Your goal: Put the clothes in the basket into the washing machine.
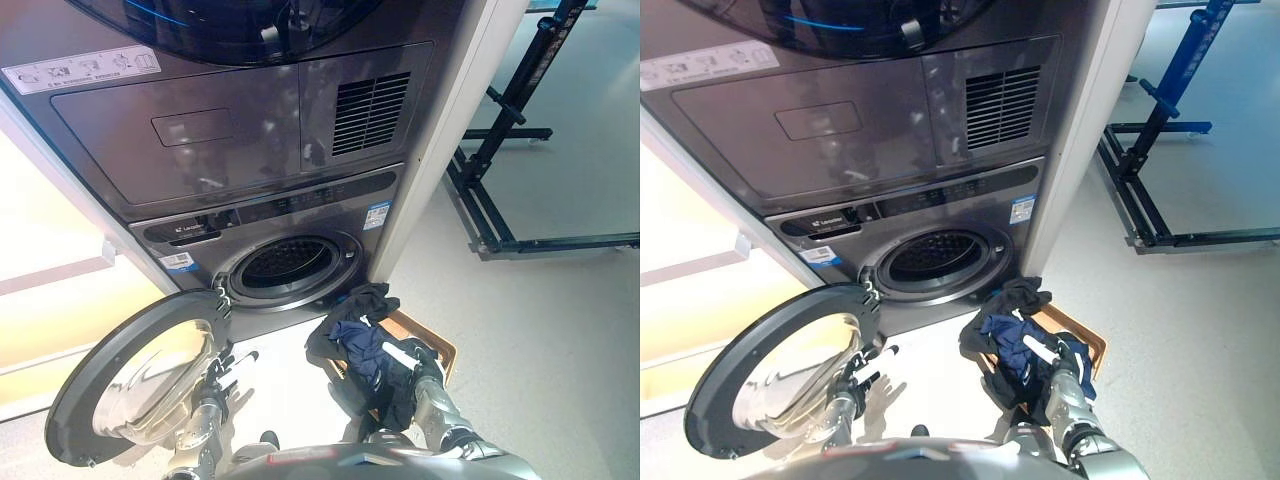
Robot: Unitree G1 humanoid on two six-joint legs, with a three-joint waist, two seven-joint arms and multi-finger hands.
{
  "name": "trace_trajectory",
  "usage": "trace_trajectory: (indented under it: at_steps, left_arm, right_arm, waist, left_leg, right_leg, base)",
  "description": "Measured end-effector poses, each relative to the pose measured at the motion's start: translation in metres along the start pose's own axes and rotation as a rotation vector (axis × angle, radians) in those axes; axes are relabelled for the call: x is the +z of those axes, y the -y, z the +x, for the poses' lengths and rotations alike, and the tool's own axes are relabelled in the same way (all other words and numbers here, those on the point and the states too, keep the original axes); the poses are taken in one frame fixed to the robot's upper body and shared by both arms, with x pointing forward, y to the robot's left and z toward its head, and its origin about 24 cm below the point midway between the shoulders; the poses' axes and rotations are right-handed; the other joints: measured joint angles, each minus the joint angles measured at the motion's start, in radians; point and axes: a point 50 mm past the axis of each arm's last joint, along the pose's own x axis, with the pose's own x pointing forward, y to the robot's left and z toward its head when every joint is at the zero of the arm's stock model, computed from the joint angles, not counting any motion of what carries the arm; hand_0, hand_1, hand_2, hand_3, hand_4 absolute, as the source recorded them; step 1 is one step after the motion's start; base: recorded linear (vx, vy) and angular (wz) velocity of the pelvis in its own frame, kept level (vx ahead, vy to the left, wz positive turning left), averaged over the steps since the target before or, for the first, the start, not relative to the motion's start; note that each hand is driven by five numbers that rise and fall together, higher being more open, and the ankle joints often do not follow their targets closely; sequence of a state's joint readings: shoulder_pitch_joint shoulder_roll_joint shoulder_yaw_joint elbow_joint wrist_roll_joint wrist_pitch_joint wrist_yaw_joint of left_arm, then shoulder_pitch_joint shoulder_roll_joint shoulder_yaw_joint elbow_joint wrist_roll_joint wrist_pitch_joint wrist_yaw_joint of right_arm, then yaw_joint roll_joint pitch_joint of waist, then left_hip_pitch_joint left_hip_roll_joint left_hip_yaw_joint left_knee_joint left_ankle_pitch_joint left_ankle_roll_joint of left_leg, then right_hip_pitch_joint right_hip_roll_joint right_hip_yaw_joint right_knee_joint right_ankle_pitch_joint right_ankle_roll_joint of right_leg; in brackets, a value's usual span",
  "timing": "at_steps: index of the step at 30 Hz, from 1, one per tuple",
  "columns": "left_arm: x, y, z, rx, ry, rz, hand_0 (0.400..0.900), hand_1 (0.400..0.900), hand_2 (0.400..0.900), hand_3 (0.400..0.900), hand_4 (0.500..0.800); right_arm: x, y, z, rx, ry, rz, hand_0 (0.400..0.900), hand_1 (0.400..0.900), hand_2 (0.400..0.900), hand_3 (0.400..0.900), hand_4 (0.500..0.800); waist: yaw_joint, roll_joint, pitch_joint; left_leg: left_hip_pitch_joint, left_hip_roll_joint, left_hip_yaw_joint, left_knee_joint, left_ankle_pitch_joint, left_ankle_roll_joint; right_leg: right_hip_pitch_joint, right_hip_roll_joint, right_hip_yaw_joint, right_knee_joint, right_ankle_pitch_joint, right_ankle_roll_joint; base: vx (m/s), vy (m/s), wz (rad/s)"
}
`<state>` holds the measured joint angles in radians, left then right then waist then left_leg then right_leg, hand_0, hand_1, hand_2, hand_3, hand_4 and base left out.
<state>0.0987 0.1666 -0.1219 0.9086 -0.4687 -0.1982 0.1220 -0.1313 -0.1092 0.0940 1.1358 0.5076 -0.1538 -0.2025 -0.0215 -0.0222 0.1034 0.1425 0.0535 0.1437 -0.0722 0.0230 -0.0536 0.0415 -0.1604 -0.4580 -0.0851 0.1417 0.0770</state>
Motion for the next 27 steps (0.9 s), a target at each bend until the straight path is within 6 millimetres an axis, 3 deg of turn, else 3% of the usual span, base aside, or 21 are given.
trace_trajectory:
  at_steps: [4, 7, 9, 13, 16, 17, 18, 22, 27]
  left_arm:
    - [0.007, 0.003, 0.001, -0.013, 0.028, -0.004, 0.900, 0.900, 0.900, 0.900, 0.800]
    - [0.026, 0.010, 0.001, -0.051, 0.112, -0.008, 0.900, 0.900, 0.900, 0.900, 0.800]
    - [0.049, 0.019, -0.001, -0.105, 0.219, 0.000, 0.900, 0.900, 0.900, 0.900, 0.800]
    - [0.101, 0.031, -0.007, -0.177, 0.432, 0.025, 0.900, 0.900, 0.900, 0.900, 0.800]
    - [0.144, 0.046, -0.017, -0.239, 0.602, 0.031, 0.900, 0.900, 0.900, 0.900, 0.800]
    - [0.162, 0.054, -0.022, -0.264, 0.677, 0.020, 0.900, 0.900, 0.900, 0.900, 0.800]
    - [0.174, 0.059, -0.024, -0.280, 0.717, 0.016, 0.900, 0.900, 0.900, 0.900, 0.800]
    - [0.197, 0.073, -0.032, -0.306, 0.800, 0.022, 0.900, 0.900, 0.900, 0.900, 0.800]
    - [0.221, 0.084, -0.046, -0.332, 0.909, 0.007, 0.900, 0.900, 0.900, 0.900, 0.800]
  right_arm:
    - [0.008, 0.004, 0.002, 0.010, 0.038, -0.143, 0.900, 0.900, 0.900, 0.900, 0.800]
    - [0.035, 0.005, 0.008, -0.003, 0.117, -0.305, 0.900, 0.900, 0.900, 0.900, 0.800]
    - [0.072, 0.002, 0.012, -0.016, 0.232, -0.442, 0.900, 0.900, 0.900, 0.900, 0.800]
    - [0.168, -0.015, 0.006, -0.068, 0.534, -0.668, 0.900, 0.900, 0.900, 0.900, 0.800]
    - [0.245, -0.027, -0.012, -0.157, 0.752, -0.803, 0.900, 0.900, 0.900, 0.900, 0.800]
    - [0.275, -0.029, -0.024, -0.203, 0.836, -0.823, 0.900, 0.900, 0.900, 0.900, 0.800]
    - [0.292, -0.031, -0.032, -0.230, 0.886, -0.823, 0.900, 0.900, 0.900, 0.900, 0.800]
    - [0.337, -0.055, -0.062, -0.287, 1.058, -0.910, 0.900, 0.900, 0.900, 0.900, 0.800]
    - [0.366, -0.070, -0.085, -0.340, 1.161, -0.942, 0.900, 0.900, 0.900, 0.900, 0.800]
  waist:
    - [0.012, 0.002, 0.001]
    - [0.032, 0.006, 0.040]
    - [0.050, 0.009, 0.093]
    - [0.077, 0.021, 0.220]
    - [0.093, 0.030, 0.304]
    - [0.105, 0.036, 0.355]
    - [0.111, 0.038, 0.398]
    - [0.129, 0.036, 0.432]
    - [0.134, 0.033, 0.442]
  left_leg:
    - [-0.054, -0.003, -0.010, 0.022, -0.001, 0.001]
    - [-0.141, -0.004, -0.029, 0.070, 0.002, 0.002]
    - [-0.213, -0.006, -0.035, 0.104, 0.002, 0.003]
    - [-0.389, -0.004, -0.055, 0.196, 0.011, 0.004]
    - [-0.554, -0.003, -0.073, 0.305, -0.001, 0.008]
    - [-0.599, -0.007, -0.080, 0.341, 0.000, 0.010]
    - [-0.612, -0.009, -0.084, 0.355, 0.001, 0.011]
    - [-0.781, -0.012, -0.121, 0.475, -0.021, 0.017]
    - [-1.011, -0.023, -0.143, 0.684, -0.080, 0.034]
  right_leg:
    - [-0.042, -0.003, -0.007, 0.012, 0.000, 0.000]
    - [-0.106, -0.012, -0.019, 0.034, 0.008, -0.010]
    - [-0.168, -0.018, -0.020, 0.053, 0.010, -0.009]
    - [-0.326, -0.037, -0.021, 0.133, 0.018, -0.021]
    - [-0.466, -0.060, -0.023, 0.217, 0.004, -0.023]
    - [-0.508, -0.073, -0.021, 0.254, -0.001, -0.039]
    - [-0.516, -0.077, -0.021, 0.266, -0.006, -0.047]
    - [-0.667, -0.117, -0.020, 0.393, -0.042, -0.078]
    - [-0.861, -0.179, -0.016, 0.589, -0.098, -0.094]
  base:
    - [-0.13, 0.012, 0.09]
    - [-0.26, 0.018, 0.10]
    - [-0.29, 0.040, 0.05]
    - [-0.22, 0.032, 0.09]
    - [-0.22, 0.026, 0.16]
    - [-0.21, -0.003, 0.14]
    - [-0.22, -0.006, 0.18]
    - [-0.12, -0.008, 0.11]
    - [-0.15, 0.025, 0.06]
